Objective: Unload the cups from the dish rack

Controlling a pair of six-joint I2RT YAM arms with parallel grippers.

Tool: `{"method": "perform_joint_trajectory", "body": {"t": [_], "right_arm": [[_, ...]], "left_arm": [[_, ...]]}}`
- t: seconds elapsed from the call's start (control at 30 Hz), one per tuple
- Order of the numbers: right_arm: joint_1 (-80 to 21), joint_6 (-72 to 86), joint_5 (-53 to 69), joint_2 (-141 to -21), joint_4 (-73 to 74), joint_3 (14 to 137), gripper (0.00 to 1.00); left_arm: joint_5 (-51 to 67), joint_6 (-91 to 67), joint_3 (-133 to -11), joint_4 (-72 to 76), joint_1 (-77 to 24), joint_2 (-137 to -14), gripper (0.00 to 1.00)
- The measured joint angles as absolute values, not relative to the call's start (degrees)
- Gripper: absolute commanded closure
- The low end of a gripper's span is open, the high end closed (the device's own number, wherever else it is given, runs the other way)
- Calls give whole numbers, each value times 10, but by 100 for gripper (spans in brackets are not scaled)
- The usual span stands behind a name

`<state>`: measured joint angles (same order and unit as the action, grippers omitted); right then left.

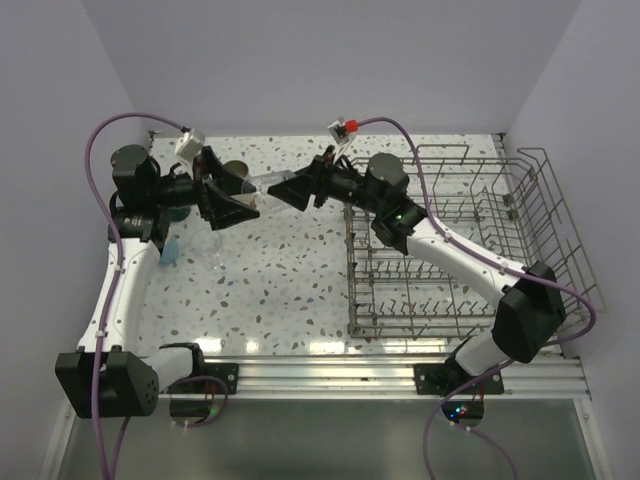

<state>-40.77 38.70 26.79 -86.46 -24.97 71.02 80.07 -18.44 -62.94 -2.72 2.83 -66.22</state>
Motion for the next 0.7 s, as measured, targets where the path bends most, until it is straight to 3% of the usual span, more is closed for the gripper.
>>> {"method": "perform_joint_trajectory", "body": {"t": [0.13,0.17,0.23,0.27,0.43,0.47,0.53,0.57,0.7], "right_arm": [[-414,394,274,-878,-257,716,71],[-414,397,277,-879,-259,717,71],[-415,401,281,-880,-269,722,71],[-415,398,281,-881,-271,723,71],[-412,403,301,-890,-287,723,67],[-412,403,302,-890,-288,723,46],[-412,403,302,-891,-286,723,23],[-412,402,301,-892,-282,723,3],[-417,373,259,-896,-232,724,2]], "left_arm": [[797,-230,-623,20,26,-661,37],[796,-238,-621,27,26,-661,58],[795,-259,-619,40,25,-661,80],[799,-271,-619,46,25,-661,100],[825,-296,-619,62,25,-661,100],[826,-296,-619,61,25,-661,100],[825,-284,-619,47,26,-660,100],[822,-267,-622,28,26,-660,100],[747,-110,-691,-174,17,-674,100]]}}
